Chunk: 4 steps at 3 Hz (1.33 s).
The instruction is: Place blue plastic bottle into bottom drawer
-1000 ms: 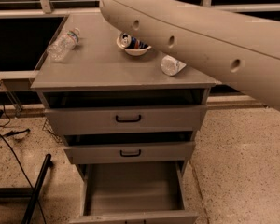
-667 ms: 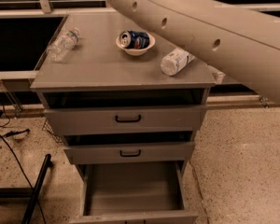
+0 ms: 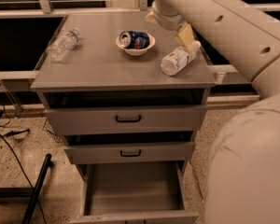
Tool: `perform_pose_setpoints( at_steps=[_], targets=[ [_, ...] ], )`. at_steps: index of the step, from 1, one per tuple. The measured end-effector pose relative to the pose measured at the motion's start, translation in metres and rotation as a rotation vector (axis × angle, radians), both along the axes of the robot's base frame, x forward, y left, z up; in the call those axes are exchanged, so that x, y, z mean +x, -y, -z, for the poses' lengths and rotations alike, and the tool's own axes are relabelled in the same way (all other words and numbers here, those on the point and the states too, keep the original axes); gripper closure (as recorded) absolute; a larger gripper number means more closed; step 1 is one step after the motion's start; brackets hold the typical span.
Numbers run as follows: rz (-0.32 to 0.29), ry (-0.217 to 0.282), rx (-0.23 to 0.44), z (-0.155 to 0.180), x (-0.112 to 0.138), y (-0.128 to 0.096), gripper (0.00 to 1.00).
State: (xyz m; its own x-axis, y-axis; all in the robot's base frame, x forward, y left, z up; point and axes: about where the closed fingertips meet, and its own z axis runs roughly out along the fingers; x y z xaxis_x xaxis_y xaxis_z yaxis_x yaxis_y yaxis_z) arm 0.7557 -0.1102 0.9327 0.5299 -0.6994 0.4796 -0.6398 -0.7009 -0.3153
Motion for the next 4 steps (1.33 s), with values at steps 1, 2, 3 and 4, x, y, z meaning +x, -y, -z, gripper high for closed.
perform_pose_setpoints(
  at_steps=[1, 2, 3, 4],
  targets=[
    [-0.009, 0.000, 0.109, -0.019, 0.002, -0.013, 0.00],
    [-0.005, -0.009, 0.096, -0.016, 0.003, -0.010, 0.00],
    [0.007, -0.037, 0.053, -0.005, 0.005, -0.002, 0.00],
    [0.024, -0.067, 0.005, 0.006, 0.007, 0.008, 0.00]
  ],
)
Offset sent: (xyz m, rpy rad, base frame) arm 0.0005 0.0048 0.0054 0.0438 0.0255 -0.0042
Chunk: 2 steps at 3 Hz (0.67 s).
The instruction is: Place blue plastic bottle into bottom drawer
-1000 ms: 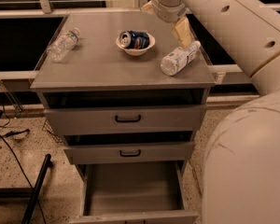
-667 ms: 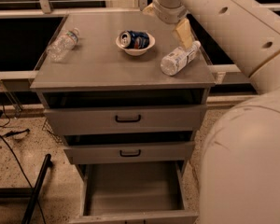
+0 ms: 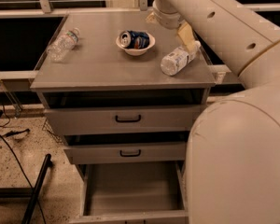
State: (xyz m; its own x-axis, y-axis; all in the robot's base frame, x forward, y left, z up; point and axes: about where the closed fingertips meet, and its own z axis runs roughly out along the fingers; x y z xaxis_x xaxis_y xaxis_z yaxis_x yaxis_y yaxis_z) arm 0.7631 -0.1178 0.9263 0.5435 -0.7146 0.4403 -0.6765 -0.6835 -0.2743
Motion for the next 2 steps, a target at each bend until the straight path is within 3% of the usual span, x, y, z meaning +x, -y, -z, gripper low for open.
perform_pose_setpoints(
  at_steps=[2],
  targets=[
    [0.031, -0.028, -0.086, 0.0154, -0.0008, 0.0197, 0.00]
  ],
)
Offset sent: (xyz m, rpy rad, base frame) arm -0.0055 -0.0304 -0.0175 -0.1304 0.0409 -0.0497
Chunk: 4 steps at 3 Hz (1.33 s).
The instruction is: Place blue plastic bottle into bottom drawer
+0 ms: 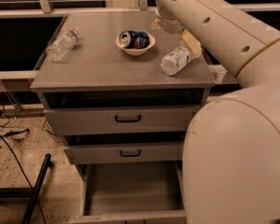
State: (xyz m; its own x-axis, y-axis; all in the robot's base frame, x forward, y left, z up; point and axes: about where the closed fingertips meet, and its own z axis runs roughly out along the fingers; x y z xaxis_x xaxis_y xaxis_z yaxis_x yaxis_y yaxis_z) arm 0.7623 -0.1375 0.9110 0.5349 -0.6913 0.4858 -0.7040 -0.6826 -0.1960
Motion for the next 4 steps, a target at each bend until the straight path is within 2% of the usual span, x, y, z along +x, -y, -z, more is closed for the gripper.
perform_pose_setpoints(
  at_steps=[2, 4],
  targets=[
    [0.013, -0.033, -0.033, 0.009, -0.004, 0.011, 0.00],
    [-0.025, -0.102, -0.022, 0.023, -0.009, 0.014, 0.00]
  ],
)
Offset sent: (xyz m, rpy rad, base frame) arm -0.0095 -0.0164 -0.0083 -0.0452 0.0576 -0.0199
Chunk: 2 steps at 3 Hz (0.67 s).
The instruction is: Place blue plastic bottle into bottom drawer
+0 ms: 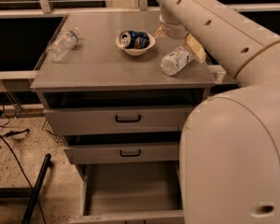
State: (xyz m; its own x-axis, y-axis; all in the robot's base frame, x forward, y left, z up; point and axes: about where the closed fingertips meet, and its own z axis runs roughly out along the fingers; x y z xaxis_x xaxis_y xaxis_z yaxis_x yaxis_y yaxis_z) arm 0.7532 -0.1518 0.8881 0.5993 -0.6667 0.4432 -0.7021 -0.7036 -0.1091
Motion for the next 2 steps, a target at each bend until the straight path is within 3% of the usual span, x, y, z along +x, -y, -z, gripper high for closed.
perform_pose_setpoints(
  at_steps=[2],
  targets=[
    [-0.030, -0.072, -0.010, 0.029, 0.007, 0.005, 0.00]
  ],
)
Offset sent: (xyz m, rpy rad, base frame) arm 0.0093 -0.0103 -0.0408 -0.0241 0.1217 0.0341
